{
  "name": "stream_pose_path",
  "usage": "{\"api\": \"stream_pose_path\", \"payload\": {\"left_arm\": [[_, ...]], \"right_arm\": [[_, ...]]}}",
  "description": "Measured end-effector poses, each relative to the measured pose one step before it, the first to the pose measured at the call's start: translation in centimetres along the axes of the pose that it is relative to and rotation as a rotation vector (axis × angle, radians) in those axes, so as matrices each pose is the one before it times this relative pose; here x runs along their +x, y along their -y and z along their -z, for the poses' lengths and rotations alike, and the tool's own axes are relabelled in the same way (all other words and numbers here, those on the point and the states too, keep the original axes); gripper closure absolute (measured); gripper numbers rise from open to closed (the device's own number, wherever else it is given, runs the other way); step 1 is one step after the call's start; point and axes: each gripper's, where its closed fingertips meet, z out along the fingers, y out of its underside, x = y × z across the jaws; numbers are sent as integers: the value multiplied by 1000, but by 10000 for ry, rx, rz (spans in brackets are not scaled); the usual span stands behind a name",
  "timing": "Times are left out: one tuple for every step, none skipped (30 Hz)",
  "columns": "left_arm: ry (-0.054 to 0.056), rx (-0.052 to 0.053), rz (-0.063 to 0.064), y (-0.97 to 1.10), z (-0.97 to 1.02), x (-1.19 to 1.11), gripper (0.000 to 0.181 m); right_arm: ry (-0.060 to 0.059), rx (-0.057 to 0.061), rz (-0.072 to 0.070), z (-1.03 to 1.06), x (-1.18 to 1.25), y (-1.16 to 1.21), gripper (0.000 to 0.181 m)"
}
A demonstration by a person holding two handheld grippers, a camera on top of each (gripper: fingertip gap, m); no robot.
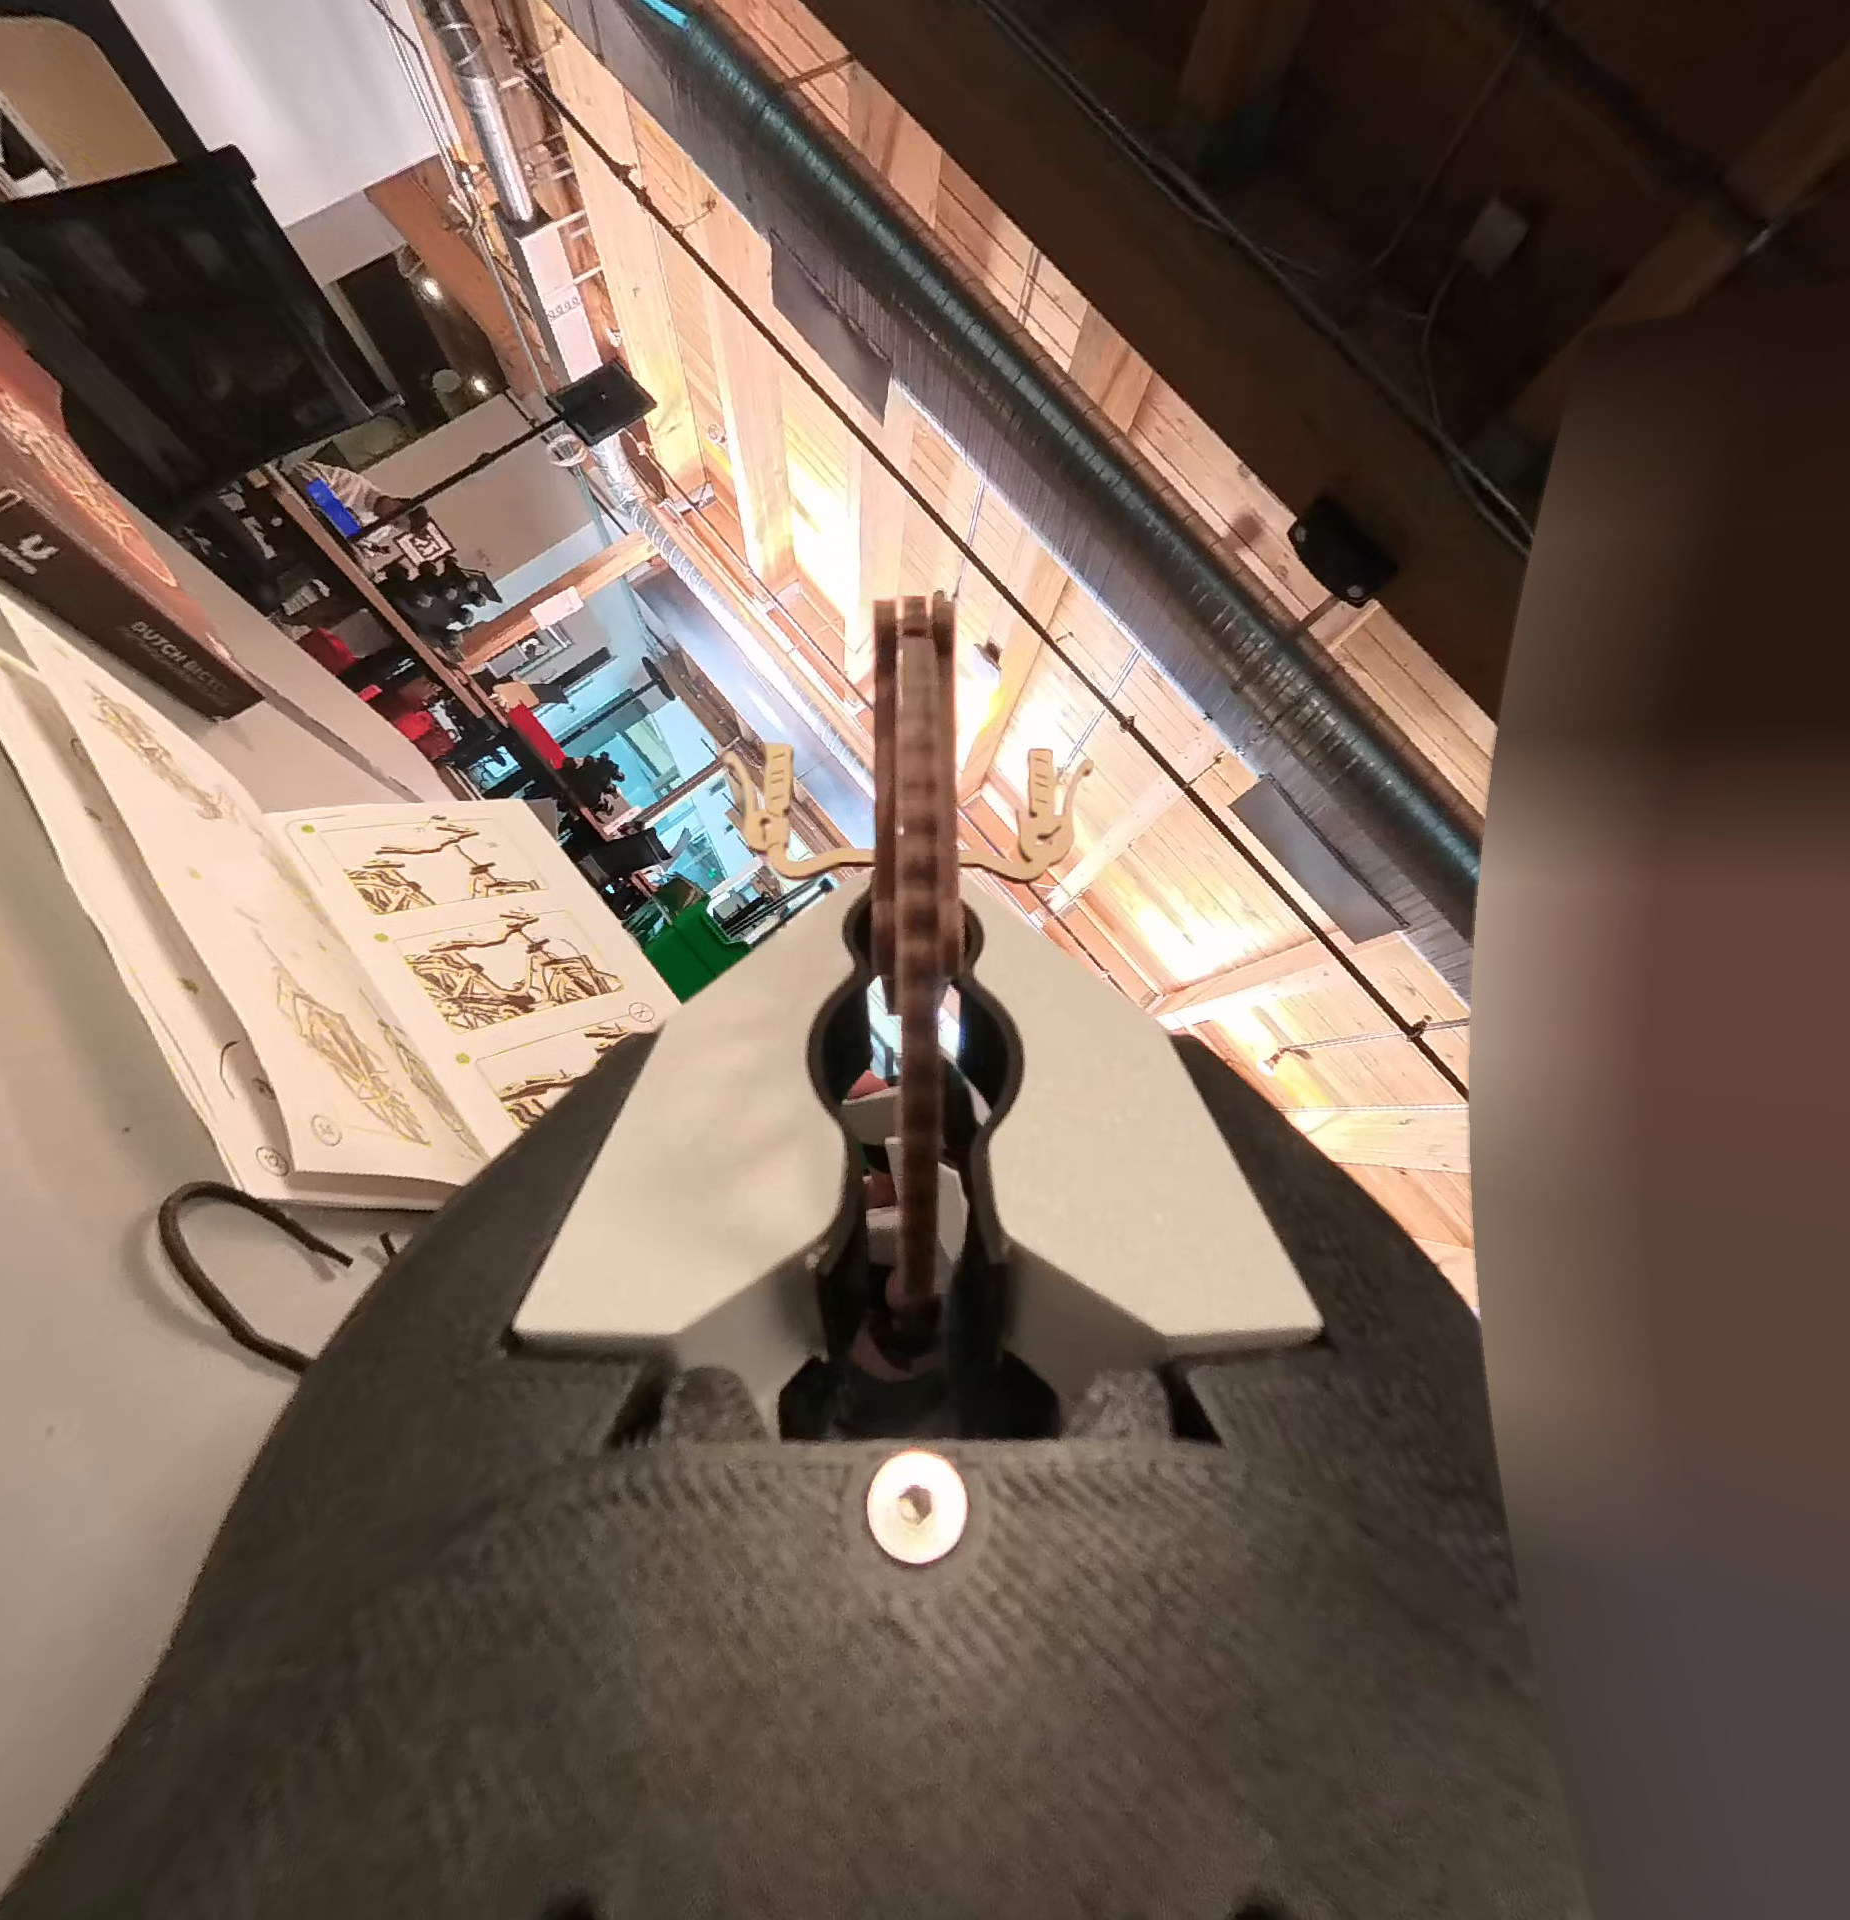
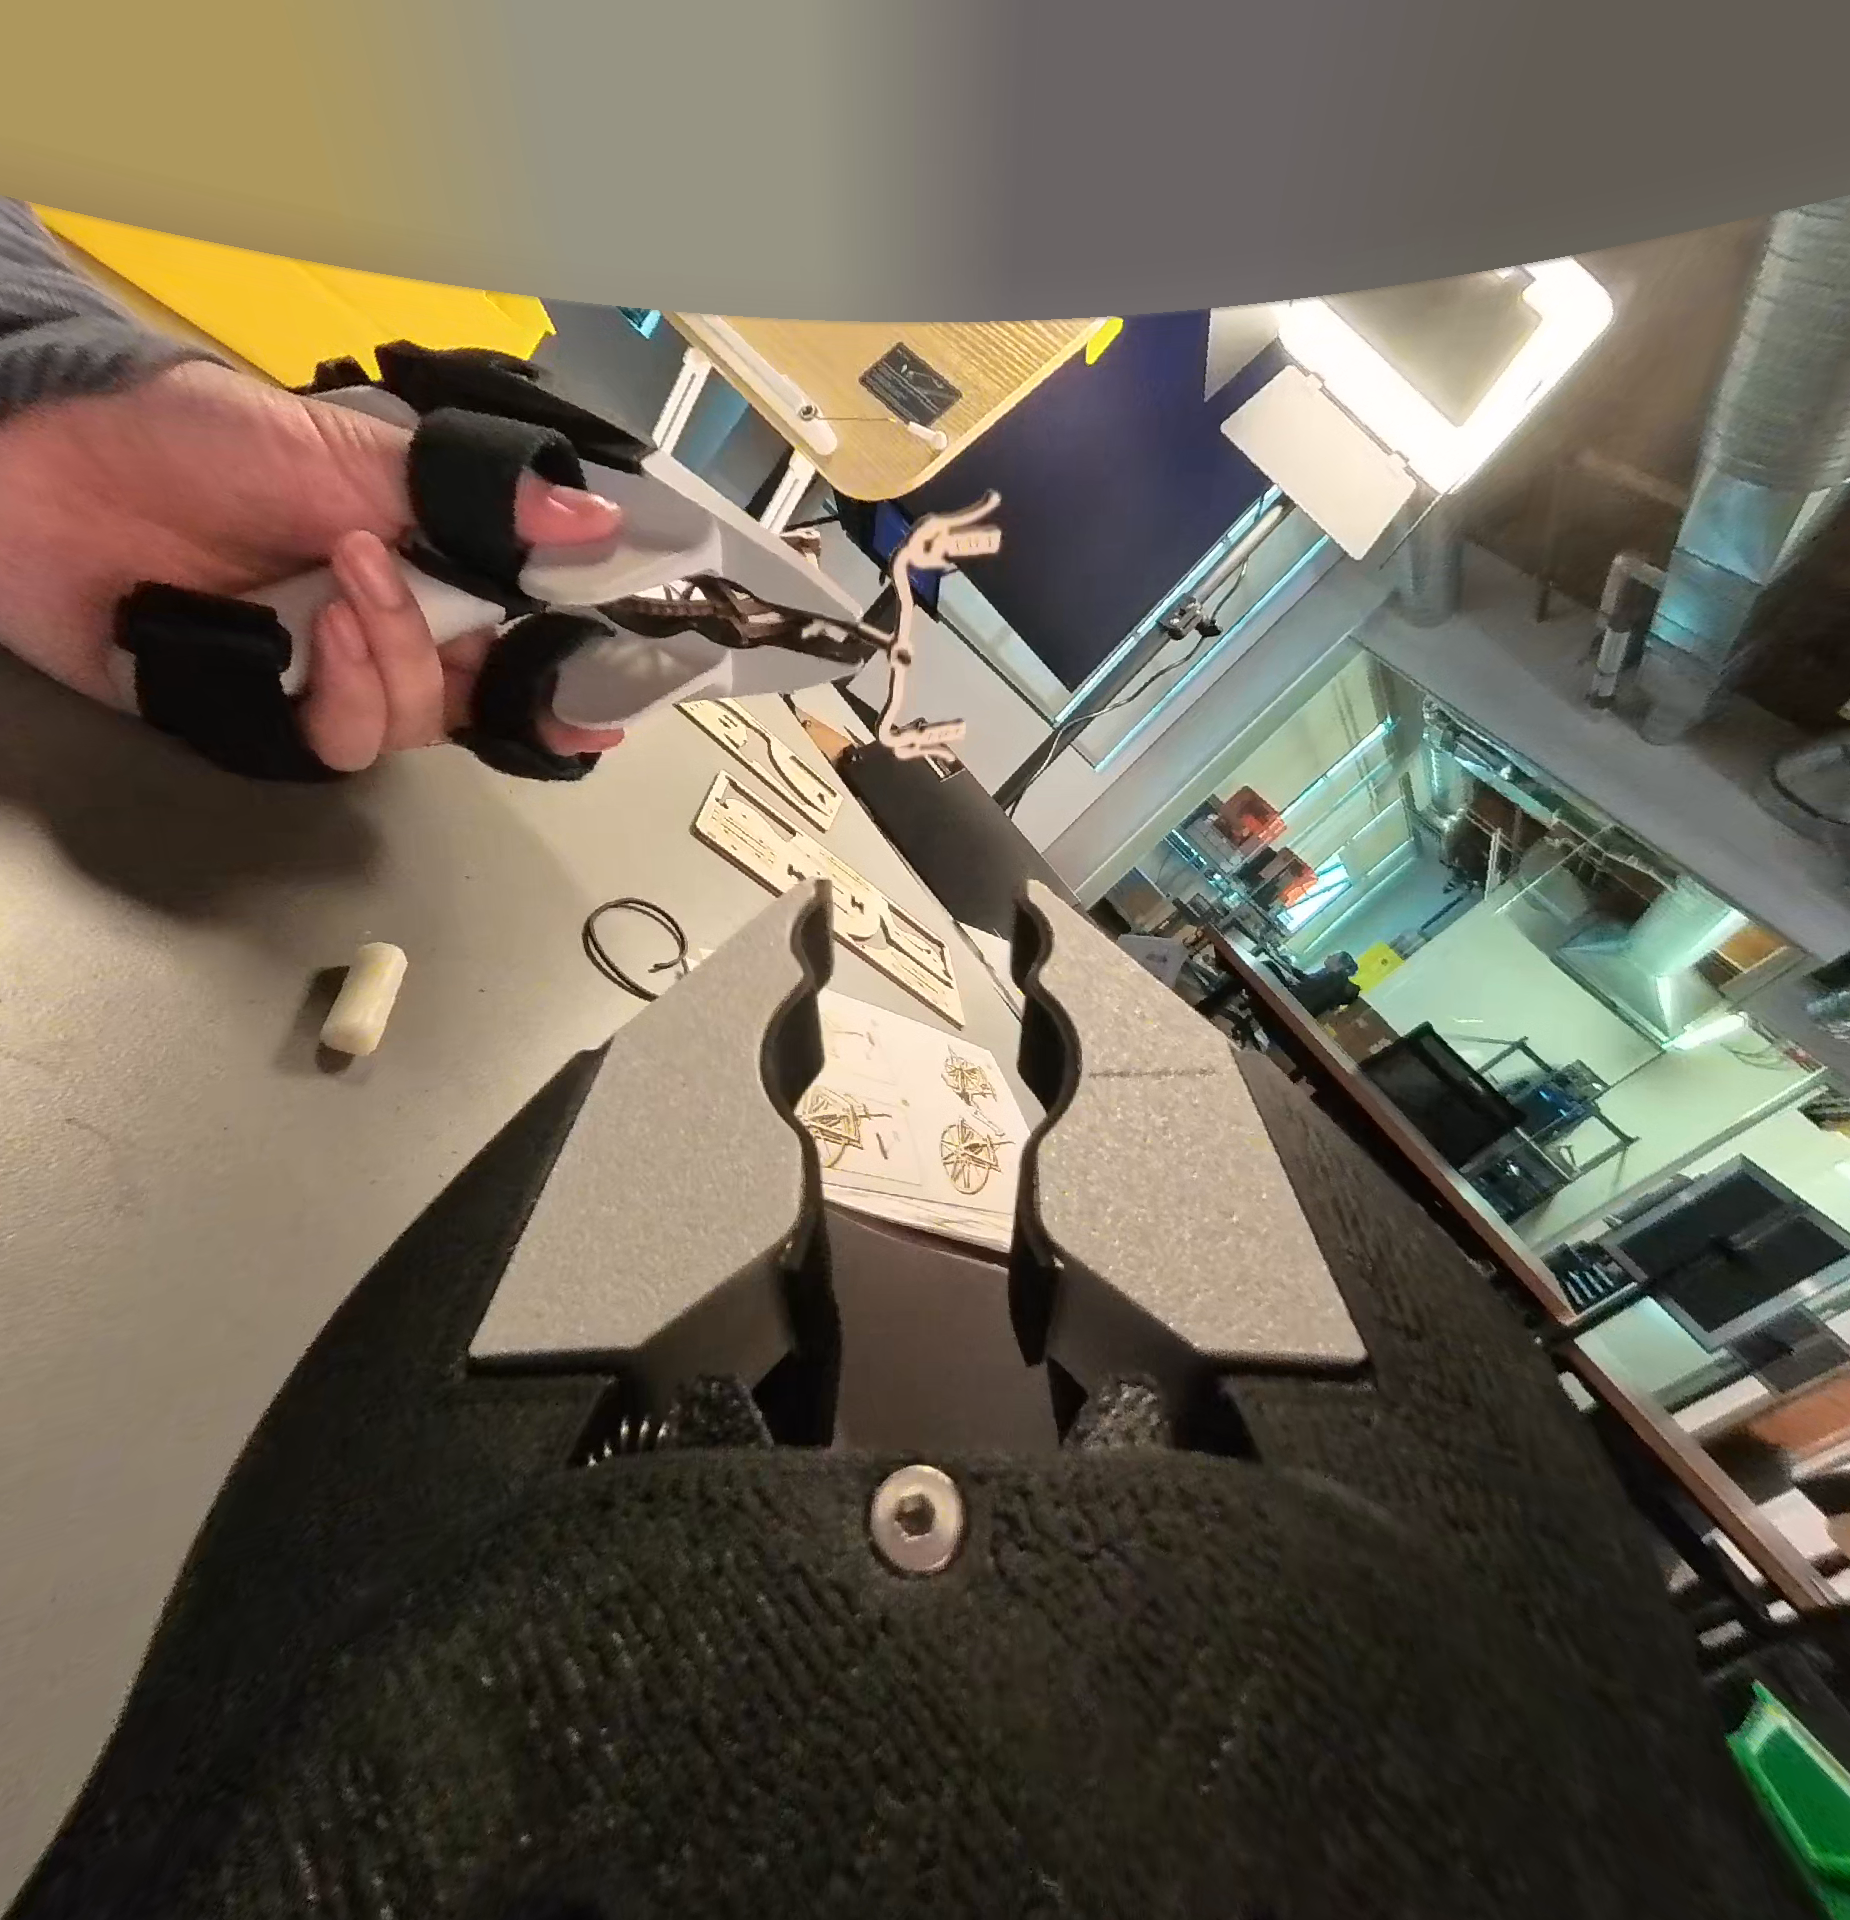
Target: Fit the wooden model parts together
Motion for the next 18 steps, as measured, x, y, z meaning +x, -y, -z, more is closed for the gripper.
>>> {"api": "stream_pose_path", "payload": {"left_arm": [[-27,-5,7,29,14,43,174],[-14,-9,1,-11,31,24,174],[-12,-3,7,47,1,-34,174],[-22,-14,10,4,-6,26,174],[-18,-52,28,-89,-21,15,174],[-35,-98,67,-128,-20,16,174],[-42,-195,103,-295,-127,-10,174],[26,-336,82,-450,-179,-59,174],[36,-494,14,-690,-259,-59,174],[28,-639,-71,-792,-380,-1,174],[2,-713,-197,-942,-421,147,174],[-73,-612,-318,-835,-400,339,174],[-71,-510,-303,-719,-343,317,174],[-13,-469,-183,-737,-349,172,174],[-62,-365,-69,-569,-217,161,174],[13,-176,-68,-295,-111,24,175],[9,-107,4,-172,-28,13,175],[-53,-73,56,-72,-75,34,175]], "right_arm": [[-7,-6,26,-1,-1,-10,150],[11,-8,39,-21,-52,3,150],[22,-15,58,-22,-76,-1,150],[22,-15,78,-37,-100,20,150],[28,-9,80,-50,-115,51,150],[29,-3,54,-71,-121,73,150],[18,26,-20,-90,-110,152,150],[-24,63,-101,-103,-46,258,150],[-27,103,-151,-115,-54,350,150],[39,137,-190,-108,-167,422,150],[64,121,-173,-89,-238,386,151],[24,66,-74,-95,-215,263,152],[13,-24,64,-76,-204,56,153],[44,-71,143,-47,-209,-73,153],[-39,-75,137,-4,-37,-120,154],[-134,-25,87,50,174,-29,156],[-126,41,26,111,225,81,159],[-77,45,4,108,164,68,162]]}}
